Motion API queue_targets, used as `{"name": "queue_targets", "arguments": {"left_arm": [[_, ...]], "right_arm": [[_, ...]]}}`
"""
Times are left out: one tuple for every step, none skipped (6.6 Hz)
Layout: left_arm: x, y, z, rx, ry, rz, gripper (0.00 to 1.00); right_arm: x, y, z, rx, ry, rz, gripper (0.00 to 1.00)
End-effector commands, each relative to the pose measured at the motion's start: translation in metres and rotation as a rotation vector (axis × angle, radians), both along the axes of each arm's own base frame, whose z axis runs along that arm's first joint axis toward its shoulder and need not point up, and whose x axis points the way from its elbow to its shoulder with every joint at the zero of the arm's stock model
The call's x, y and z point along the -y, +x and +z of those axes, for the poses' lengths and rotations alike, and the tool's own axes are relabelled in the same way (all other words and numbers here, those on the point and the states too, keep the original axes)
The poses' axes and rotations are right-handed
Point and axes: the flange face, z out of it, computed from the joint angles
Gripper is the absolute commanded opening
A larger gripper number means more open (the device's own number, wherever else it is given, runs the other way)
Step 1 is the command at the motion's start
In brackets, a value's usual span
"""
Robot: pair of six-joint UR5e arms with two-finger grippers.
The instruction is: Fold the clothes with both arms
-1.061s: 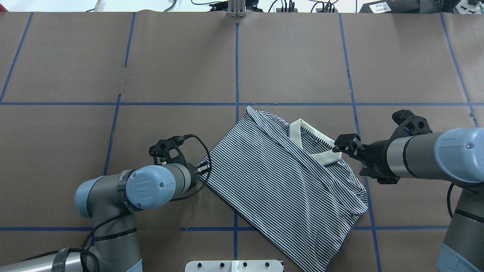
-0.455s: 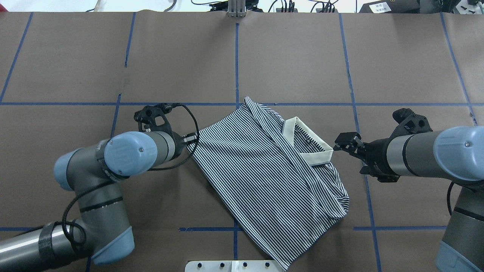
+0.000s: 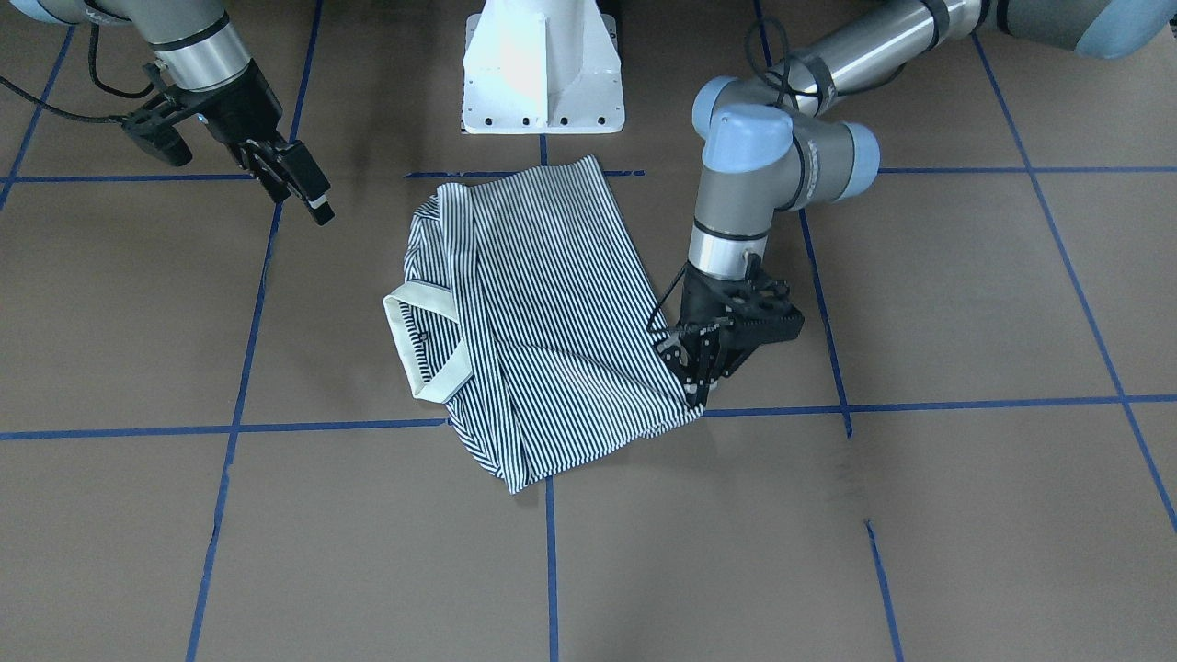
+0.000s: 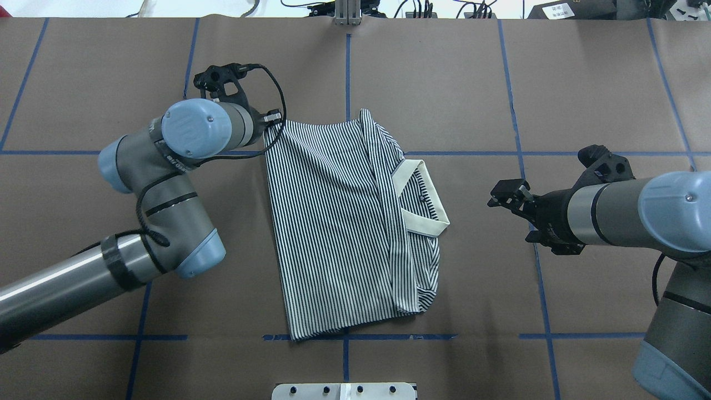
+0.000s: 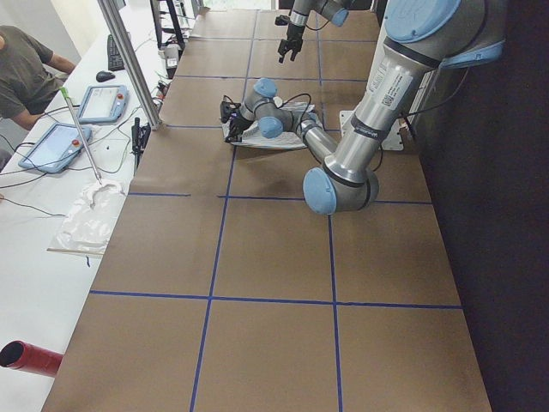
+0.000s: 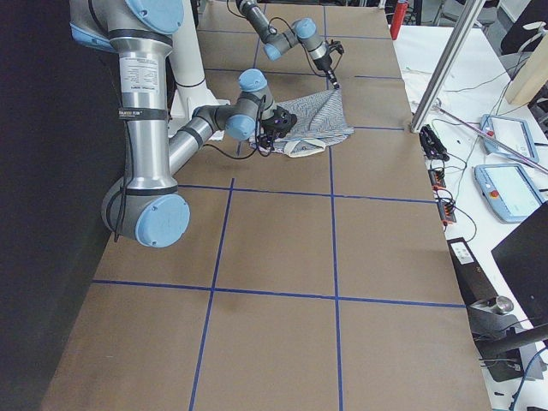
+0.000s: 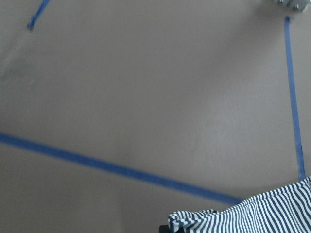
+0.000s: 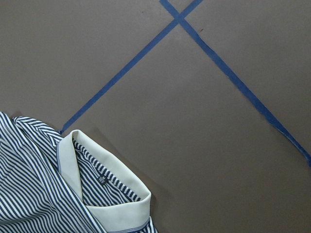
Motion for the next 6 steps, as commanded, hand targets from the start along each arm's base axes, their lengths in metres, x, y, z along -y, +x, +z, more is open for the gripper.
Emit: {"name": "queue_targets", "arguments": {"left_arm": [[0.072, 0.015, 0.019, 0.017, 0.041, -0.024, 0.37], [0.070, 0.009, 0.013, -0.010, 0.053, -0.021, 0.42], [0.046, -0.013, 0.009, -0.078, 0.066, 0.037, 0.42], [0.008, -0.050, 0.019, -0.131, 0.077, 0.085, 0.43], [-0.009, -0.070, 0.025, -0.145, 0.088, 0.092, 0.43], [-0.017, -0.080, 0.027, -0.152, 0.092, 0.091, 0.43]], "right_arm": [[0.010, -0.007, -0.015, 0.021, 0.025, 0.021, 1.00], [0.028, -0.034, -0.028, 0.032, 0.036, 0.028, 1.00], [0.040, -0.062, -0.050, 0.004, 0.019, 0.015, 1.00], [0.045, -0.108, -0.098, -0.059, 0.032, -0.049, 1.00], [0.041, -0.145, -0.124, -0.114, 0.122, -0.158, 1.00], [0.035, -0.169, -0.136, -0.141, 0.207, -0.258, 1.00]]}}
